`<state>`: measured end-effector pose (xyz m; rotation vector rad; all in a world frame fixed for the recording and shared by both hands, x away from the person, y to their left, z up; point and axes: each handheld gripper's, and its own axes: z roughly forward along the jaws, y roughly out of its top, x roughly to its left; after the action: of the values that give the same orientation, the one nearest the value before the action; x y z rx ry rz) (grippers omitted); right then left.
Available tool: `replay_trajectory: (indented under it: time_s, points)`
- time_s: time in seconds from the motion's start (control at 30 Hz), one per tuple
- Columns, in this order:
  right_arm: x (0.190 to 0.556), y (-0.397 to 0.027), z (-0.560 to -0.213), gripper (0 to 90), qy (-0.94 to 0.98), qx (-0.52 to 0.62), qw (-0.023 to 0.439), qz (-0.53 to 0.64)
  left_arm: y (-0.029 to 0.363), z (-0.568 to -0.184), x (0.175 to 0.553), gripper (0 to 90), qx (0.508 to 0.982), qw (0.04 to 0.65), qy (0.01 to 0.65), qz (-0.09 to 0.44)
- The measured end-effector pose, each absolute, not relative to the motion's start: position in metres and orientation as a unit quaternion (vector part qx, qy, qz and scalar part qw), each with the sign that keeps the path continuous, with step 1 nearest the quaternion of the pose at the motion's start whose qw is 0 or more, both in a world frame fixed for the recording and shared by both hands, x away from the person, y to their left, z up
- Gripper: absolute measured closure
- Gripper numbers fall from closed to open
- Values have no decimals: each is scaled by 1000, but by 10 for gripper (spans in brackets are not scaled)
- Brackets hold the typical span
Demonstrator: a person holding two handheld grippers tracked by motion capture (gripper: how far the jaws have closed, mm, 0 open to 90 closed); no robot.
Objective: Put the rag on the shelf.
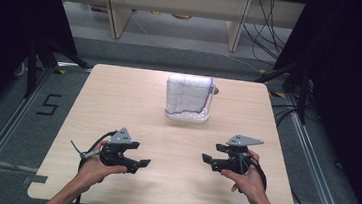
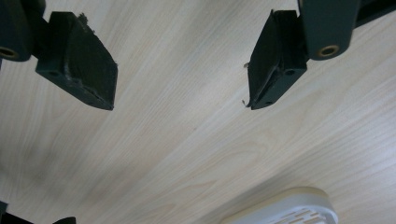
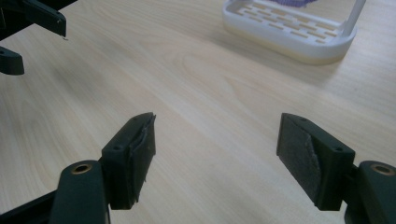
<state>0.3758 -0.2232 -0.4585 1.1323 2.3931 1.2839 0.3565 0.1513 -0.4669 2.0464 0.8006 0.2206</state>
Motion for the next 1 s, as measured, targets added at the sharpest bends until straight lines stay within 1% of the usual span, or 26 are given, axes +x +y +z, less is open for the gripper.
replay_trajectory:
  time_s: [0.03, 0.1, 0.17, 0.2, 0.3, 0.4, 0.5, 0.6, 0.63, 0.67, 0.7, 0.73, 0.77, 0.8, 0.83, 0.9, 1.0]
  points:
    - [374, -223, -460, 290, 808, 387, 98, 433, 152, -468, 356, 242, 830, 446, 322, 89]
    - [370, -220, -463, 290, 805, 399, 74, 433, 153, -472, 354, 241, 830, 448, 321, 85]
    - [369, -221, -465, 290, 812, 388, 89, 428, 154, -475, 351, 240, 831, 446, 323, 82]
    - [369, -220, -467, 290, 810, 381, 82, 438, 155, -477, 349, 239, 831, 443, 326, 83]
    - [364, -221, -467, 288, 812, 387, 88, 428, 156, -483, 345, 236, 832, 439, 328, 87]
    - [356, -219, -469, 285, 810, 399, 71, 424, 158, -486, 341, 235, 830, 441, 331, 83]
    - [351, -221, -471, 285, 816, 388, 85, 420, 159, -491, 336, 234, 831, 440, 332, 81]
    - [345, -220, -473, 285, 819, 382, 81, 421, 161, -496, 332, 231, 838, 429, 326, 86]
    - [341, -221, -473, 285, 821, 384, 87, 414, 162, -497, 330, 230, 838, 427, 329, 85]
    - [338, -219, -473, 285, 819, 390, 77, 414, 163, -499, 328, 230, 836, 430, 332, 82]
    - [338, -221, -474, 285, 822, 375, 88, 419, 165, -500, 326, 230, 839, 426, 329, 81]
    - [332, -220, -473, 285, 817, 396, 75, 413, 165, -500, 325, 230, 837, 427, 332, 82]
    - [330, -221, -473, 285, 816, 397, 76, 413, 166, -501, 323, 230, 835, 429, 333, 82]
    - [330, -222, -474, 285, 819, 387, 81, 416, 168, -500, 322, 230, 844, 420, 324, 83]
    - [329, -223, -473, 285, 821, 385, 88, 412, 167, -501, 319, 230, 835, 431, 333, 84]
    - [324, -224, -474, 285, 819, 389, 79, 414, 167, -501, 315, 229, 836, 428, 332, 84]
    - [321, -225, -475, 281, 823, 383, 89, 410, 168, -501, 312, 227, 843, 421, 323, 88]
